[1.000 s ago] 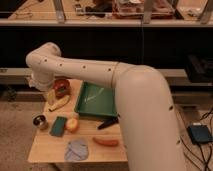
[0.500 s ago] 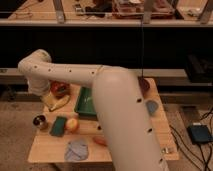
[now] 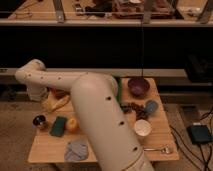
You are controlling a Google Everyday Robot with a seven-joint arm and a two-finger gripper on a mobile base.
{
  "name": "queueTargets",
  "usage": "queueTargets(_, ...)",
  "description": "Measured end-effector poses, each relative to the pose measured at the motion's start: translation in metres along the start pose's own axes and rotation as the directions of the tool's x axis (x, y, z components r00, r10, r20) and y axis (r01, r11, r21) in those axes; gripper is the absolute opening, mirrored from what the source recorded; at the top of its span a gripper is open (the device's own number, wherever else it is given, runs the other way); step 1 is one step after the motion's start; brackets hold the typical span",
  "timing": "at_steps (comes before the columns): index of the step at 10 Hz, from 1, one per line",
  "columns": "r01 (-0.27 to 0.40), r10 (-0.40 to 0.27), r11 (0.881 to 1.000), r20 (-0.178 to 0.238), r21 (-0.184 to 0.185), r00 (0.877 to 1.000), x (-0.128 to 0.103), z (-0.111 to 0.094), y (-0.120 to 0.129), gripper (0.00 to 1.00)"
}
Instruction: Place banana in purple bowl
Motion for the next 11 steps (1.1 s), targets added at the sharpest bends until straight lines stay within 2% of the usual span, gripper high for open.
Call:
queueTargets(1, -0.023, 0.024, 1.0, 0.006, -0.021, 1.0, 0.004, 0.013, 0.001, 0.8)
queueTargets(4, -0.09, 0.091, 0.994, 0.011, -0.057, 0.996, 0.022, 0.037, 0.011, 0.8)
queueTargets(7, -0.125, 0.126, 0.988, 0.006, -0.086, 0.992, 0.038, 0.056, 0.023, 0.8)
queueTargets(10, -0.161, 0.162, 0.982, 0.005, -0.098, 0.987, 0.052, 0.067, 0.031, 0.79)
queueTargets(11, -0.189, 0.19, 0.978, 0.0, -0.092, 0.982, 0.058, 0.067, 0.033, 0.73)
